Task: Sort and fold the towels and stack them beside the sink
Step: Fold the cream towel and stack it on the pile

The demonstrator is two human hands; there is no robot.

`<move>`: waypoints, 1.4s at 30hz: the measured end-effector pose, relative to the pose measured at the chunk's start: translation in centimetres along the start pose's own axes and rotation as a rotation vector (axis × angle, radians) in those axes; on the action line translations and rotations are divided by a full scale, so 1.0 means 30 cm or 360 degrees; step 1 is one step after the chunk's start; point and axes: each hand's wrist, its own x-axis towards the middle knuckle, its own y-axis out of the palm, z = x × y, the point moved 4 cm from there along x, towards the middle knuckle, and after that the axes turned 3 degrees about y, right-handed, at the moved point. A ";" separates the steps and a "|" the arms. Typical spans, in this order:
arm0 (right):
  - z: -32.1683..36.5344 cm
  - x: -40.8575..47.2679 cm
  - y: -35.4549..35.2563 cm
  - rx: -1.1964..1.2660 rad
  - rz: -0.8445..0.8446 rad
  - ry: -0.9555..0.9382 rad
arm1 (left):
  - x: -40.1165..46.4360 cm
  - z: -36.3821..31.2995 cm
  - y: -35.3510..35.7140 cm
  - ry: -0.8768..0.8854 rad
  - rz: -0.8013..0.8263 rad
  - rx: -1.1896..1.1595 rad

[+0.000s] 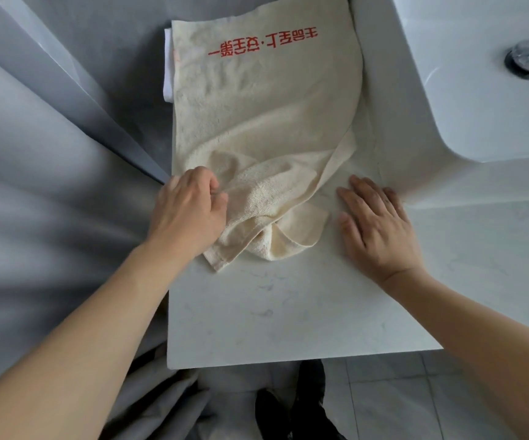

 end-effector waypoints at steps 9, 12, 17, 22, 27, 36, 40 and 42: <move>-0.020 -0.011 -0.020 0.0325 -0.0164 0.0010 | 0.008 -0.037 -0.115 -0.0366 -0.0071 -0.0706; -0.026 -0.017 -0.032 0.0482 -0.0261 0.0026 | 0.000 -0.182 -0.165 -0.0456 0.0076 -0.1738; -0.052 -0.029 -0.054 0.0788 -0.0516 0.0114 | -0.089 -0.402 0.015 -0.0136 0.0711 -0.1433; -0.056 -0.020 -0.037 0.0611 -0.0397 0.0130 | -0.187 -0.176 0.054 -0.0711 0.0005 -0.1016; -0.021 -0.024 -0.034 0.0284 -0.0230 0.0008 | -0.279 -0.092 0.123 -0.0909 0.0290 -0.1167; 0.038 -0.032 -0.035 0.0111 -0.0088 -0.0409 | -0.207 -0.118 0.134 -0.1114 -0.0039 -0.1403; 0.064 -0.037 -0.018 -0.0073 0.0033 -0.0611 | -0.235 -0.084 0.133 -0.1183 -0.0032 -0.1639; 0.068 -0.036 -0.014 -0.0115 0.0081 -0.0650 | -0.286 -0.073 0.112 -0.1141 -0.0067 -0.1850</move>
